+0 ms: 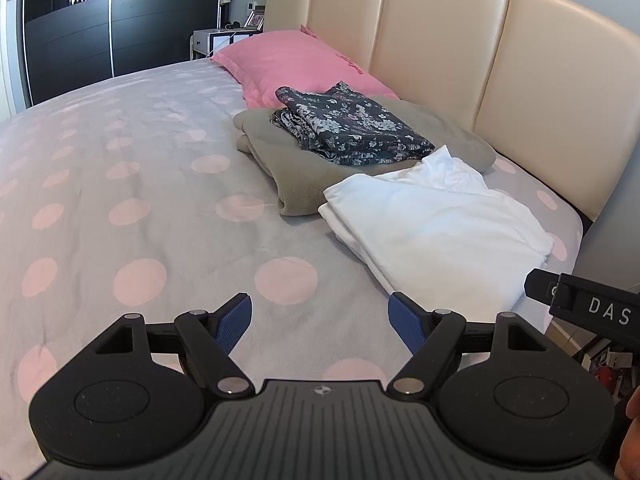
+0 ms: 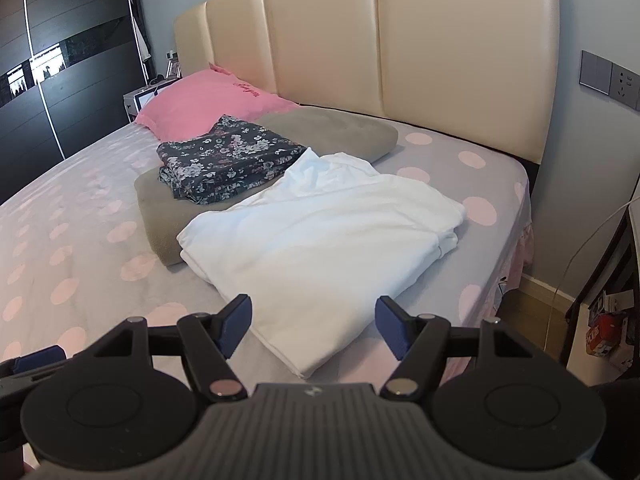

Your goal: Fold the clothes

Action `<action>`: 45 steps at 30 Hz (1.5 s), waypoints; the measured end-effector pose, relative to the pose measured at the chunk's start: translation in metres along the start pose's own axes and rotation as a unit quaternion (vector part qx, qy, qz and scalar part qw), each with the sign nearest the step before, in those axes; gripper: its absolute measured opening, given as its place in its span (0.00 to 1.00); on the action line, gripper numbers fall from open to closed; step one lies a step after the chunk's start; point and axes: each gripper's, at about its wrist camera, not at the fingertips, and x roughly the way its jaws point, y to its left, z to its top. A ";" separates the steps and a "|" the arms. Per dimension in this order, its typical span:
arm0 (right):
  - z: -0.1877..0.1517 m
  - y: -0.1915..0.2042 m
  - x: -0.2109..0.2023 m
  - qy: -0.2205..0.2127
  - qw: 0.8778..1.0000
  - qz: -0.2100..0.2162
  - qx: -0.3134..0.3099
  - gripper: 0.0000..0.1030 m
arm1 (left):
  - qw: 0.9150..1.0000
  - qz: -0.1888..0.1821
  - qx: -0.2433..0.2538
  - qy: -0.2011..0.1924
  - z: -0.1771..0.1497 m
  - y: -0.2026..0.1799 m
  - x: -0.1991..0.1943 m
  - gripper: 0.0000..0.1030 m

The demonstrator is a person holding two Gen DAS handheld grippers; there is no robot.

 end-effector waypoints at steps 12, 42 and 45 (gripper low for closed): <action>0.000 0.000 -0.001 -0.014 1.000 -0.015 0.009 0.80 | 1.000 -0.002 -0.004 0.000 -0.001 0.003 -0.001 0.72; 0.000 0.002 0.004 0.014 1.000 -0.006 0.000 0.92 | 1.000 -0.004 0.007 0.001 -0.003 0.000 -0.001 0.72; 0.001 0.002 0.004 0.014 1.000 -0.006 0.001 0.92 | 1.000 -0.006 0.008 0.000 -0.002 -0.001 -0.001 0.72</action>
